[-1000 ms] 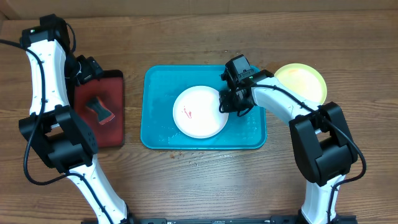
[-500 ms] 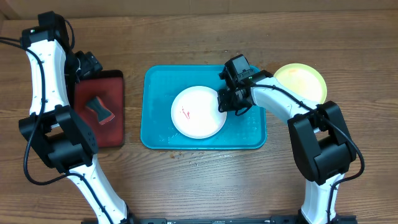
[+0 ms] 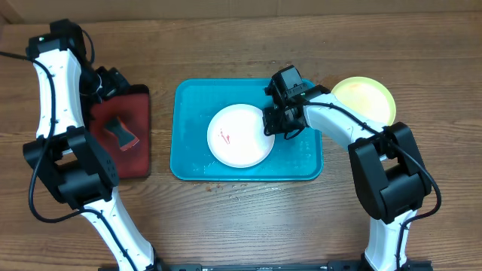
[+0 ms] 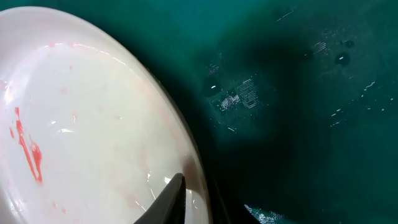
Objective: Clean dirty plates on tray and stack at the side
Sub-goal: 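Pick up the sponge from the red tray with the left gripper, then rub the sponge in the water on the red tray with the left gripper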
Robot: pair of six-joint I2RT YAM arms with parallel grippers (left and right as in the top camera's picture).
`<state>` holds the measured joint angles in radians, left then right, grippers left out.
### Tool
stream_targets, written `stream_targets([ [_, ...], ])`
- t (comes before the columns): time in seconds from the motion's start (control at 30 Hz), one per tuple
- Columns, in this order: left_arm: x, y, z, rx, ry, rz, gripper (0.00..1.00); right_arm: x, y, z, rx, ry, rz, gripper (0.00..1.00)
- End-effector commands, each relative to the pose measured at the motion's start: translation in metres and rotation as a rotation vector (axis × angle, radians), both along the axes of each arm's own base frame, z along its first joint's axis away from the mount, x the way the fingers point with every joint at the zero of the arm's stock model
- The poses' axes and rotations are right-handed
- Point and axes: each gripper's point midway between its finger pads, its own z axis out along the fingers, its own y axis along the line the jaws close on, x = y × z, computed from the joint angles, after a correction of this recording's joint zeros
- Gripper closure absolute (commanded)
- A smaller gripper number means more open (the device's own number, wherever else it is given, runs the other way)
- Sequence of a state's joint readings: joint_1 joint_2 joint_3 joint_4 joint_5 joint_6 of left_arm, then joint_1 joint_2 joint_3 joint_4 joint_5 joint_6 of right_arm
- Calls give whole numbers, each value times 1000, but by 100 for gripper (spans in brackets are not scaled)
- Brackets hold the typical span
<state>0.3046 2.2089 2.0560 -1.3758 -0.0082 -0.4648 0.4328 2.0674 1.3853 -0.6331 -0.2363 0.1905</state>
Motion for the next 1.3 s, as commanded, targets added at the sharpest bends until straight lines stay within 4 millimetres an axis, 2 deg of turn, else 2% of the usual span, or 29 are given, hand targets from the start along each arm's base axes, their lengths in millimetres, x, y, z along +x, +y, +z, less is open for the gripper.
stream_targets([
  [0.0,-17,16,-17,58,61,96,0,-6,-4,-14,-24,31,-5,83],
  [0.13,-23,6,-49,3,77,94,0,-6,-4,-14,-24,31,-5,83],
  [0.3,-25,6,-79,4,64,96,0,-6,-4,-14,-24,31,-5,83],
  [0.37,-24,7,-86,9,50,98,7,-6,-4,-14,-24,31,-5,83],
  [0.53,-15,16,-101,57,-2,100,12,-7,-4,-14,-25,33,-5,83],
  [0.6,-14,18,-103,68,-8,101,23,-6,-4,-14,-25,32,-5,83],
  [0.73,-15,21,-103,84,-4,102,71,-6,-4,-14,-24,31,-5,83],
  [0.8,-16,22,-103,94,-1,103,87,-6,-4,-14,-24,31,-5,83],
  [0.87,-17,23,-103,96,3,103,91,-6,-4,-13,-24,30,-5,83],
  [0.9,-17,22,-103,95,5,102,87,-6,-4,-13,-24,30,-5,83],
  [0.93,-19,21,-103,92,14,102,74,-6,-4,-13,-24,30,-5,83],
  [0.97,-22,20,-103,84,24,101,45,-6,-4,-14,-24,31,-5,83],
  [1.0,-25,17,-104,71,39,99,6,-6,-4,-14,-24,31,-5,83],
  [1.03,-29,13,-104,55,54,97,0,-6,-4,-14,-24,31,-5,83],
  [1.27,-59,-11,-102,-60,176,96,0,-5,-4,-13,-22,26,-5,83],
])
